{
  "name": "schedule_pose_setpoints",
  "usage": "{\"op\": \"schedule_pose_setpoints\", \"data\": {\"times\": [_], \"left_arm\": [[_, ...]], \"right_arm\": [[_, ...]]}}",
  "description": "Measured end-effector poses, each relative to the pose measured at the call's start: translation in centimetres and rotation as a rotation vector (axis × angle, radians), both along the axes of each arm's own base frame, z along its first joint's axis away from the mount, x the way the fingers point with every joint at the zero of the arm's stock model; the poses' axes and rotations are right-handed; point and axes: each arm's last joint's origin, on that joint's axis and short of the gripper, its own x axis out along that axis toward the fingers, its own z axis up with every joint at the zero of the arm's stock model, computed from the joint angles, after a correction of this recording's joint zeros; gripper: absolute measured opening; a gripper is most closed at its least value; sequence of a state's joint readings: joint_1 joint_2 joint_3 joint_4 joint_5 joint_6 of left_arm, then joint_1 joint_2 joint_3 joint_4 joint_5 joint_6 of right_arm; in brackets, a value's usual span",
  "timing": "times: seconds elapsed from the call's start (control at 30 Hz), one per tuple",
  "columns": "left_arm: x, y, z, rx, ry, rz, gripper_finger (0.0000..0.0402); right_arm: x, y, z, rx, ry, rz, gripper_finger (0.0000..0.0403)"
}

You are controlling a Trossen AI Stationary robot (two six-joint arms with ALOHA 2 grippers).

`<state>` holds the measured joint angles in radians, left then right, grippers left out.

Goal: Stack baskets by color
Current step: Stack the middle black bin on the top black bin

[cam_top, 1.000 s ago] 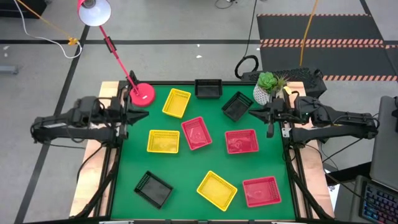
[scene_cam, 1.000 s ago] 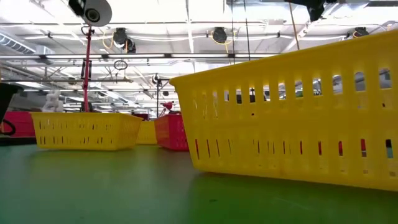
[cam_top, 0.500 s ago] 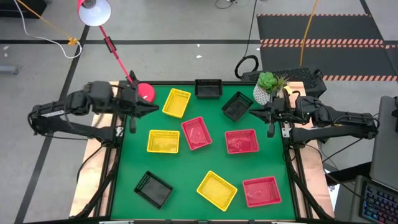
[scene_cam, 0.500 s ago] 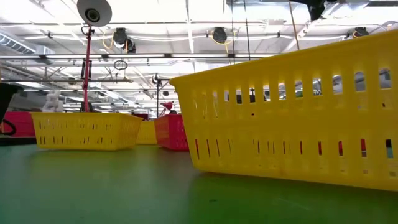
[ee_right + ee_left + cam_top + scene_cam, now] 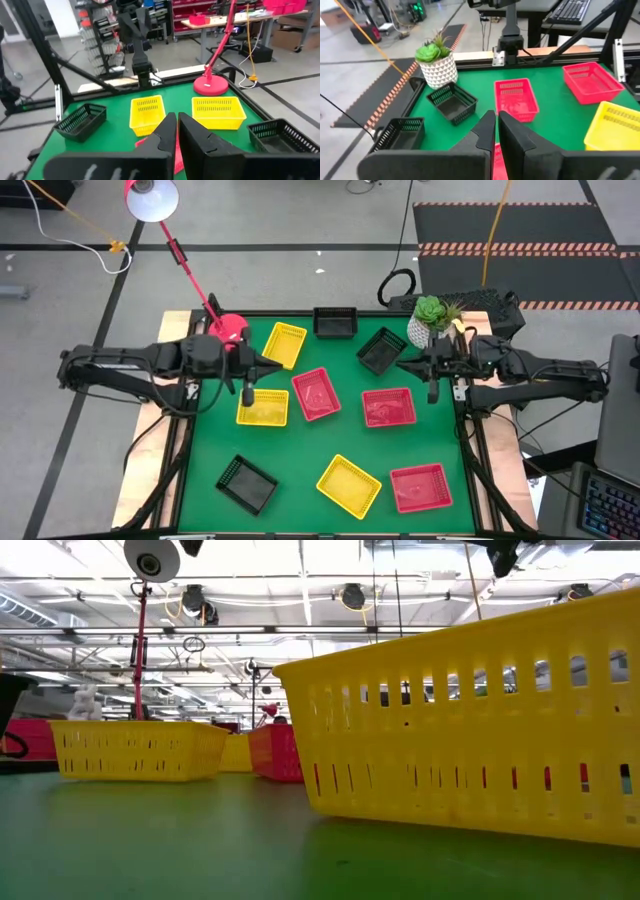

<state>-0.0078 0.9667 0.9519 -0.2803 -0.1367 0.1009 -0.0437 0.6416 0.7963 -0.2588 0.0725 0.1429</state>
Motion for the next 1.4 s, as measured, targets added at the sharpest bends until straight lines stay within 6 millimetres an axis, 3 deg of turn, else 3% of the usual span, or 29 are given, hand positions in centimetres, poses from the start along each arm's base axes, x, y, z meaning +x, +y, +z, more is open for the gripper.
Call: {"op": "schedule_pose_setpoints", "data": {"times": [0.27,0.47,1.4], "left_arm": [[0.1,1.0,-2.1,-0.039,0.017,0.002,0.0026],[0.6,1.0,-2.5,-0.055,0.036,-0.032,0.0026],[0.8,1.0,-2.2,-0.064,-0.001,-0.041,0.0026]], "right_arm": [[1.6,-0.1,-0.9,-0.05,0.07,0.009,0.0013],[3.0,-0.1,-1.3,-0.072,0.083,0.012,0.0013],[5.4,-0.4,-3.3,-0.081,0.207,-0.037,0.0013]]}}
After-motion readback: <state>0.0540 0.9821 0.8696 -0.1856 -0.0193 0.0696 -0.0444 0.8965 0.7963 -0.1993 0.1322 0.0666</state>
